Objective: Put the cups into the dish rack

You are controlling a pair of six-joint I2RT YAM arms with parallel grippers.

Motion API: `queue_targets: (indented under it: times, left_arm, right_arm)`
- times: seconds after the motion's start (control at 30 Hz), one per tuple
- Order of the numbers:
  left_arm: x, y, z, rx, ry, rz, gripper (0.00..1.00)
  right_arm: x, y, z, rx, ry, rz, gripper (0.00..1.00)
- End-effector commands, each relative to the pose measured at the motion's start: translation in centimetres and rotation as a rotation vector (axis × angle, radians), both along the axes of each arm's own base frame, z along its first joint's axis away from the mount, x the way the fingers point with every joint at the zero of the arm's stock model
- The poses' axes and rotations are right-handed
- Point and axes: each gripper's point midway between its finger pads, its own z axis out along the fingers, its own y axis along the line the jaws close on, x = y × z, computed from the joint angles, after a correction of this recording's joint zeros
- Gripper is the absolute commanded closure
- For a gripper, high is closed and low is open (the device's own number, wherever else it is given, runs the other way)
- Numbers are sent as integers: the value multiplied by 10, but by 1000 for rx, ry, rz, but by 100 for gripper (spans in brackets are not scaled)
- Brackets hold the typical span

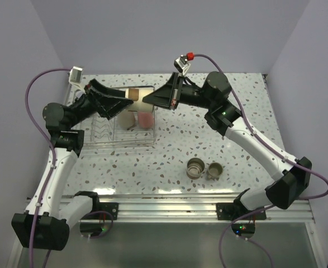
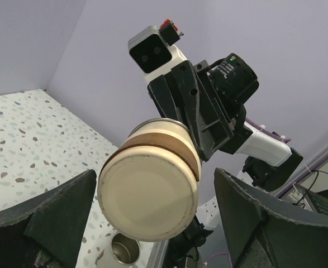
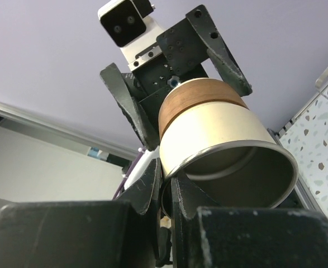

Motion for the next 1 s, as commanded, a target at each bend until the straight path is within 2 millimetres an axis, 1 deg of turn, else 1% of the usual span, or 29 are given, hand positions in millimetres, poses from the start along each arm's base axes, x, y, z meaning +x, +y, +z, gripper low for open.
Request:
queue_targets:
  times: [0.0,0.03,0.07,0.13,0.17,0.27,0.33,0.43,0.47,0.53,0.57,0.6,0.63,0.67,0.7,0.77,0.8,0.83,0.87,0.9,0.93,0.97]
  left_arm:
    - [-5,-1,10,-27,-55,-19,11]
    - [-5,-2,9,-28,-52,-23,13]
    - [-6,-2,10,-35,-56,-29,18]
    - [-6,-3,7,-37,-51,-40,22]
    - [-6,-3,8,-40,-56,-43,27]
    - [-5,-4,5,-44,-49,-44,35]
    - [-4,-4,4,-51,-46,-44,38]
    - [-4,-6,6,-52,-53,-53,52]
    - [-4,-5,6,-53,-55,-50,64]
    - [-3,-5,8,-57,-62,-41,79]
    - [-1,-4,7,-49,-58,-30,93]
    - [2,-4,7,-41,-55,-16,100]
    - [9,-3,5,-31,-7,11,100]
    - [15,-1,4,0,-25,47,100]
    - [19,1,3,14,-14,69,100]
    - [24,4,5,37,-4,104,100]
    - [26,5,6,47,-2,118,100]
    - [30,8,7,60,27,143,100]
    - [36,11,5,93,17,169,100]
    - [41,14,4,115,25,193,100]
    - [46,20,5,144,76,244,100]
    - [58,25,-7,213,81,287,100]
  right_arm:
    - [-7,-1,26,69,-68,38,100]
    - [-7,0,27,71,-74,39,100]
    - [-6,0,26,71,-71,41,100]
    - [-4,2,26,74,-72,43,100]
    - [-5,3,27,76,-72,47,100]
    - [-3,5,27,83,-68,53,100]
    - [-2,7,25,83,-63,59,100]
    - [-1,8,23,84,-56,65,100]
    - [0,8,22,81,-54,68,100]
    - [-2,9,19,71,-55,73,100]
    - [-1,9,17,59,-56,69,98]
    - [0,7,20,49,-66,55,86]
    - [2,8,7,-13,-65,35,70]
    - [5,7,1,-51,-70,17,54]
    - [5,4,-3,-104,-92,-5,33]
    - [8,1,-8,-146,-98,-36,18]
    - [8,-1,-3,-149,-113,-45,12]
    - [7,-3,-5,-170,-121,-48,6]
    - [8,-5,-5,-179,-128,-63,4]
    - [8,-7,0,-186,-167,-77,3]
    - [8,-11,-6,-226,-152,-93,2]
    - [11,-15,-6,-244,-164,-121,2]
